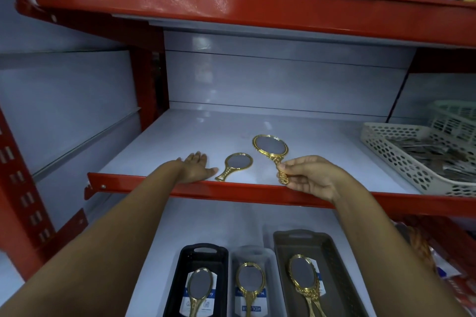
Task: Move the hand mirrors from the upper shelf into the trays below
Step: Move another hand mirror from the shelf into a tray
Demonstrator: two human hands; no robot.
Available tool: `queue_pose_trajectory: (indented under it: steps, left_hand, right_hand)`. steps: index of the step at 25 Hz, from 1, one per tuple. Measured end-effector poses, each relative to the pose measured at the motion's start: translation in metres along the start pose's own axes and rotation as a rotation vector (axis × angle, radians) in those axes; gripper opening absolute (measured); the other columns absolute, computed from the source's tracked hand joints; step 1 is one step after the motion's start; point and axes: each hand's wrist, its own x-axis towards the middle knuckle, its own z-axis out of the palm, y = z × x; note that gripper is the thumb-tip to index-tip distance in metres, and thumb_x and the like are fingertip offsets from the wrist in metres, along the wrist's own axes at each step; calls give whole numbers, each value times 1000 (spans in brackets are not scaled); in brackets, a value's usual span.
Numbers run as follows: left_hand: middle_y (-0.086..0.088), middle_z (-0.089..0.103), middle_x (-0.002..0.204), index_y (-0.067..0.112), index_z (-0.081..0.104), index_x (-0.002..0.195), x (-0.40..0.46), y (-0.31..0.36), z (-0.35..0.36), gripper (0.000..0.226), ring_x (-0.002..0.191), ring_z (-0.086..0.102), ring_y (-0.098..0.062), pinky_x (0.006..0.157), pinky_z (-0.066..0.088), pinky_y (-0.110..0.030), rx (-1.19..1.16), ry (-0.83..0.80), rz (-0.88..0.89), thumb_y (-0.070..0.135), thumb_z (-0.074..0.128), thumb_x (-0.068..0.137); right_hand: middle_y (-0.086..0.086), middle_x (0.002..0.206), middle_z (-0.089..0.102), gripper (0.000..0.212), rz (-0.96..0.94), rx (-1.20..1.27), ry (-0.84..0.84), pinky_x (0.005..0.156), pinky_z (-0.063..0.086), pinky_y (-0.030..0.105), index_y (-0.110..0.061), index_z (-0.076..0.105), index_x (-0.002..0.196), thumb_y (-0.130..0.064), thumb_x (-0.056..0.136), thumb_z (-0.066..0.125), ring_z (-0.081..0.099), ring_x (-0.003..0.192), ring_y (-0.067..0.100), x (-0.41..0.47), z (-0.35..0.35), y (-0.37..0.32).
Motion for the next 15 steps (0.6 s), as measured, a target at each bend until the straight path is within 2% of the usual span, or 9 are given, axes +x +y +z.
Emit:
queue_pose_trajectory:
  steps: [5,9,12,15]
  left_hand:
    - [-8,-14,161,11,-7,152,-6,4,-1,75,149,-11,-20,121,-2,-44,0,-10,-18,55,16,96]
    - [-8,-14,161,11,-7,152,-11,7,-4,75,149,-11,-20,120,-2,-44,4,-19,-26,55,17,96]
    - [-8,-15,161,11,-8,152,-15,9,-6,75,149,-11,-20,121,-1,-44,9,-27,-29,54,17,96]
    - [-8,-15,161,11,-8,152,-19,11,-7,75,149,-11,-20,121,-2,-43,12,-31,-37,54,17,97]
  right_hand:
    - [1,71,73,16,-51,22,-92,55,57,21,-5,69,97,-9,80,69,68,59,8,-58,16,50]
    - [0,70,72,8,-74,38,-65,59,55,24,-7,69,91,-7,84,67,65,60,8,-89,34,105]
    - [-1,70,73,6,-2,13,-69,58,53,23,-12,71,88,-8,85,67,65,62,6,-95,45,153]
    - [1,80,75,7,119,-68,-28,67,57,29,-17,71,84,-10,84,69,68,77,13,-80,51,197]
